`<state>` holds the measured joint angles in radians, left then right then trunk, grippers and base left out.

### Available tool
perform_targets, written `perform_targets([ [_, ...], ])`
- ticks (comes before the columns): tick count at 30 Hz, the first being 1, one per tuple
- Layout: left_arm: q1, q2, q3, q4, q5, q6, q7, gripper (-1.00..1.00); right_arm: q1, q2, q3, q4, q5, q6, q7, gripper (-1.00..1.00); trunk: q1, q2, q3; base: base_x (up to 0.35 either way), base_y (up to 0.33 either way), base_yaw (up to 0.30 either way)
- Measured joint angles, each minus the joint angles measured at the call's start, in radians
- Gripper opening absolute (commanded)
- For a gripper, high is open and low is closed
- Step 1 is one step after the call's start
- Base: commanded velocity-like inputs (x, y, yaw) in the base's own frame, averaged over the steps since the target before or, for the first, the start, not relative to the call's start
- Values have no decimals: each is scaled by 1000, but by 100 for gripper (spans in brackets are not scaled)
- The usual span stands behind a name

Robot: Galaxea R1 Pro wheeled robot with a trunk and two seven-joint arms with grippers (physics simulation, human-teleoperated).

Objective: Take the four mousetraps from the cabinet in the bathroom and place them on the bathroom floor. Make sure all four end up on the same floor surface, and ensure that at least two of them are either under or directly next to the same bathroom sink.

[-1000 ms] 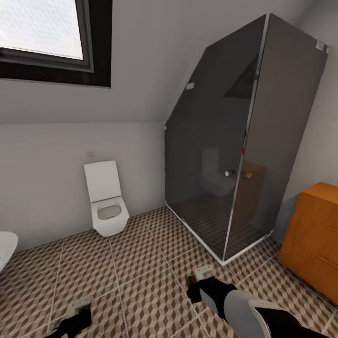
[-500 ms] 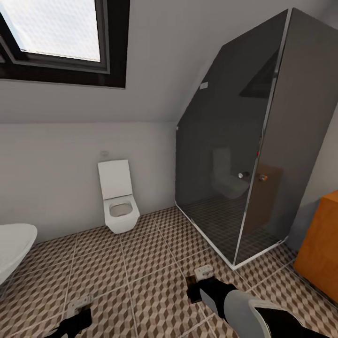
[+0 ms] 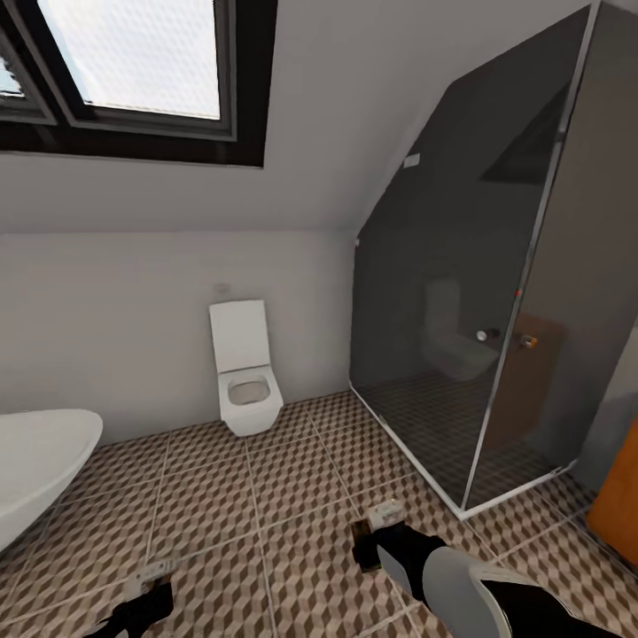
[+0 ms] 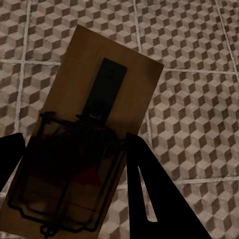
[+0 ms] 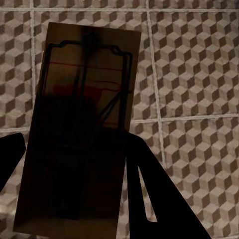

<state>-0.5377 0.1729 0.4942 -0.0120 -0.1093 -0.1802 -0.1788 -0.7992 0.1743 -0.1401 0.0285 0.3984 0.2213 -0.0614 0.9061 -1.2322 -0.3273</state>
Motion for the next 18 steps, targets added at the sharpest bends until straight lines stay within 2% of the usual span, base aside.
perform_targets([
  [8,0,0,0,0,1,0,0,-100,0,0,0,0,0,0,0,-100,0,0,0,0,0,266],
  [18,0,-1,0,0,1,0,0,-100,0,0,0,0,1,-7,1,-100,0,0,0,0,0,25],
])
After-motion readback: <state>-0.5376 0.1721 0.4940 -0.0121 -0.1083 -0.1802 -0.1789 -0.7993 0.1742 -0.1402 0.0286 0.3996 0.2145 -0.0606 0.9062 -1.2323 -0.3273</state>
